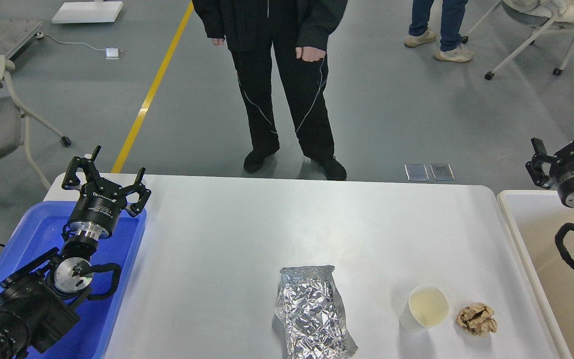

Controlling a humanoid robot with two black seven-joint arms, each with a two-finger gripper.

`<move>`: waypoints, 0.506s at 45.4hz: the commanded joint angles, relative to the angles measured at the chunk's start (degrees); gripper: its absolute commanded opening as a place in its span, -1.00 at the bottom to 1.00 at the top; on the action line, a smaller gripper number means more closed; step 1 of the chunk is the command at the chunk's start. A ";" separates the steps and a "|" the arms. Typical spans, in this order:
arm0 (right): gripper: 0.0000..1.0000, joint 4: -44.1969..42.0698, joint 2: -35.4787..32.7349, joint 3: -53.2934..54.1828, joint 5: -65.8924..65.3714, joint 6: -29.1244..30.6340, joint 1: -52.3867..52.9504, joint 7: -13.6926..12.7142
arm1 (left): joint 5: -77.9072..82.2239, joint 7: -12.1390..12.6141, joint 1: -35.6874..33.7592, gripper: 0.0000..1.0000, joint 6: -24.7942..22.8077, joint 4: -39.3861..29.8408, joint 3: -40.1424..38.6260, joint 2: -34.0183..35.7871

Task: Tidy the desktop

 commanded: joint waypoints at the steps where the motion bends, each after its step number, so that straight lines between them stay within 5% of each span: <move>1: 1.00 0.24 0.31 0.16 0.18 0.24 -0.50 -0.07 | 0.09 0.00 0.00 1.00 0.03 -0.01 0.00 0.00; 23: 1.00 0.15 0.31 -2.74 7.73 2.80 -0.76 -0.16 | 0.00 0.00 0.00 1.00 -0.05 0.08 0.00 0.00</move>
